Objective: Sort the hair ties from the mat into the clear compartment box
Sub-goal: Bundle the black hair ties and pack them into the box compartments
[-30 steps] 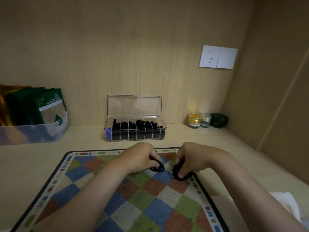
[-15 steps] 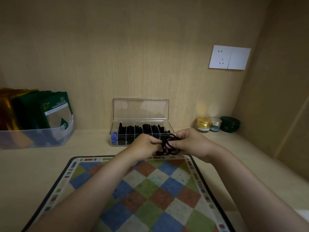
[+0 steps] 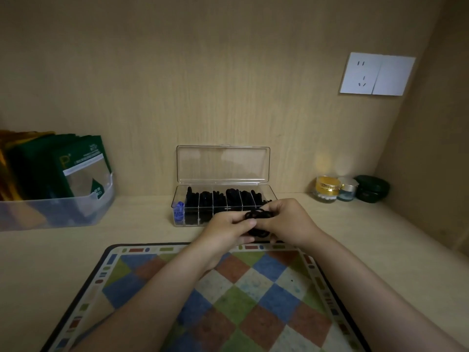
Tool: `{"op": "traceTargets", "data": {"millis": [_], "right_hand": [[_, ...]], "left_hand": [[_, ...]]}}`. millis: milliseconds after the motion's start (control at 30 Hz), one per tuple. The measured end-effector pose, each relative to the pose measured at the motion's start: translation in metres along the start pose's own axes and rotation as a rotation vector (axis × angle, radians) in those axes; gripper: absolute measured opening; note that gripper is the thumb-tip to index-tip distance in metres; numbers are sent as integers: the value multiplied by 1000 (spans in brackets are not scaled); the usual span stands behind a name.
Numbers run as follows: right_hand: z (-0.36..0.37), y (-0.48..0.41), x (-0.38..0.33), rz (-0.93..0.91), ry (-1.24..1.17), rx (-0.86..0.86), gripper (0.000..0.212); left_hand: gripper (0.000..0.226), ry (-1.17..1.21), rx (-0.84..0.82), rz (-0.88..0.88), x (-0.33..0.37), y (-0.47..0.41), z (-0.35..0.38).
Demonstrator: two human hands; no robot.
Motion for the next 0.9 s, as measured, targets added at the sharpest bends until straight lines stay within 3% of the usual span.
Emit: {"op": "traceTargets", "data": {"millis": [200,433,533,633,900], "right_hand": [[7,5,11,127,-307,-188,18],[-20,4,8,111,-390,26,15],[-18,9,-5,62,-487,-58,15],[1,12,-5,69,-379,-174,15],[-2,8,-3,-1,-213,4,12]], "left_hand": [[28,24,99,41,0,2,-7],[27,60,183,31,4,8,-10],[27,54,184,22,4,9,-9],[24,62,113,25,5,10,-3],[35,242,-46,20,7,14,6]]}}
Point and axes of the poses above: each hand's wrist, its own y-axis away from the middle knuckle, its own z-axis out of the palm, x = y × z, the point moved 8 cm from there along -y, towards the middle knuckle, and after that the axes turned 7 degrees about -y, right-handed, at the moved point
